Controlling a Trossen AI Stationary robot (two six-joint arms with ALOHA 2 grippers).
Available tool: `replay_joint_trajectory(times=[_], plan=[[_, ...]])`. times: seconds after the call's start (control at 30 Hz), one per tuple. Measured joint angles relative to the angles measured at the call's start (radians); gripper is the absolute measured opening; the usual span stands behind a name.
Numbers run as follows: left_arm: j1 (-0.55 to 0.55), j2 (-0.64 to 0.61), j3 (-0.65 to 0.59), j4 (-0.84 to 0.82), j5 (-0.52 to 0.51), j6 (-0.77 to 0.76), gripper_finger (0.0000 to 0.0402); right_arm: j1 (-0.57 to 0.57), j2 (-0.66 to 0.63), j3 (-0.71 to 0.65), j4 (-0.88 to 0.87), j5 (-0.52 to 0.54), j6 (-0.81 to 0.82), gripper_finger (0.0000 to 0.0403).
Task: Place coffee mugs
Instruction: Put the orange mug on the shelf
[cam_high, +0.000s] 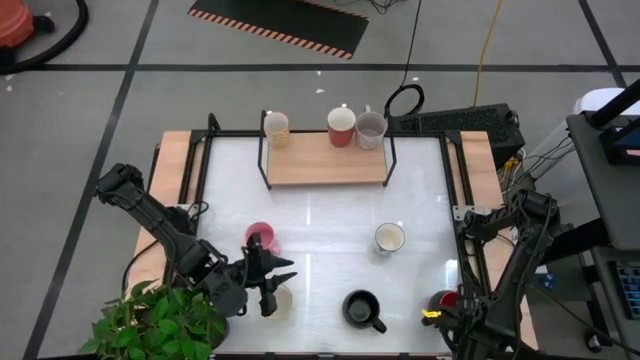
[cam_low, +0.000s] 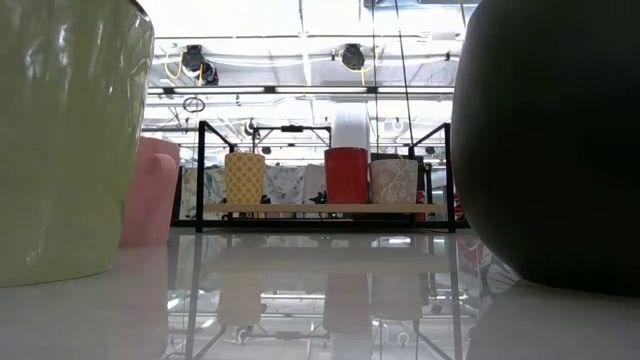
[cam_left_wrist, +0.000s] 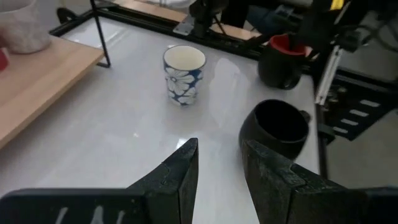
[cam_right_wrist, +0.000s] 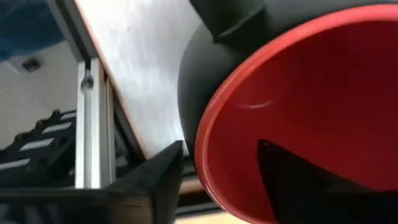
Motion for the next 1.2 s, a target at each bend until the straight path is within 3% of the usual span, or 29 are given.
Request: replay_joint_trajectory(times=[0.2, 0.27, 0.57, 0.93, 1.2], plan=[[0.028, 0.055, 0.000, 0.030, -0.020, 0.020, 0.0129, -0.021, -0.019, 0.000, 0.006, -0.048, -0.025, 0.0043], [0.048, 0.075, 0.000, 0.052, -0.016, 0.060, 0.0129, -0.039, -0.035, 0.000, 0.008, -0.055, -0.037, 0.0015], [0.133, 0.122, 0.000, 0.208, 0.045, 0.312, 0.0129, -0.106, -0.161, 0.000, -0.017, 0.030, -0.041, 0.0007], [0.227, 0.120, 0.000, 0.284, 0.045, 0.514, 0.0129, -0.237, -0.319, 0.001, -0.119, 0.255, 0.016, 0.0007], [0.254, 0.120, 0.000, 0.438, 0.046, 0.738, 0.0129, -0.368, -0.394, 0.001, -0.113, 0.380, -0.022, 0.0007]])
